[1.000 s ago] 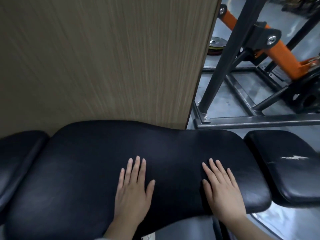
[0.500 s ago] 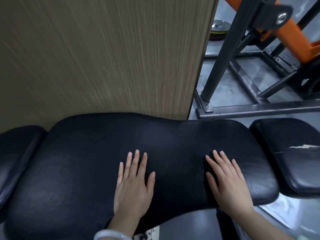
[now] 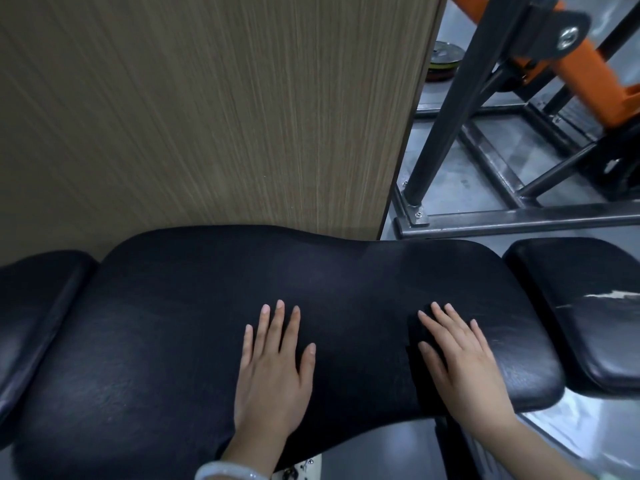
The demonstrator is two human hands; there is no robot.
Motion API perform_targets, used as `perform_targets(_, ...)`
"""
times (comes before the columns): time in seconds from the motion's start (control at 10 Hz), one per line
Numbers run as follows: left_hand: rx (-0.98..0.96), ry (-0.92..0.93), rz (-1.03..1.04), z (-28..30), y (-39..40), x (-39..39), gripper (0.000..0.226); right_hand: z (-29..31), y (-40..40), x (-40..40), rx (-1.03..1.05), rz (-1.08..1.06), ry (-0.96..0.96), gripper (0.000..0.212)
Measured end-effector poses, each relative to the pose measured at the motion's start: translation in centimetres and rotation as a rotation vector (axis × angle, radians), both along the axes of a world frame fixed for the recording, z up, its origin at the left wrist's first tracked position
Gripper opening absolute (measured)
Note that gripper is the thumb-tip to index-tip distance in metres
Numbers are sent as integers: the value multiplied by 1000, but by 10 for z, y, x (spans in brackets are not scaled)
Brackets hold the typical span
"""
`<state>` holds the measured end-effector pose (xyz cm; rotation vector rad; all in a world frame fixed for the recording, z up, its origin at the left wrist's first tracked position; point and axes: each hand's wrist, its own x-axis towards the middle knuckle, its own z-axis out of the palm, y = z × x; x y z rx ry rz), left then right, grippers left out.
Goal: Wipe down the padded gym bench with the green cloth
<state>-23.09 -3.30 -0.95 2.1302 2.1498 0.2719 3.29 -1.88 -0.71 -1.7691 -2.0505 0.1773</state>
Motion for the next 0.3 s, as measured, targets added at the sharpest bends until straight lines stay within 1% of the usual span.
perform_targets(0.1, -19, -41, -5, 2, 0, -1, 60, 28, 5, -11, -45, -59, 255, 42)
perform_targets(0.2, 31, -220, 14, 9, 1, -1, 50, 60, 13, -20, -139, -125, 476, 28)
perform_targets(0.3, 64, -528, 98, 35, 9, 6, 31, 82, 18, -26, -205, -154, 632, 32)
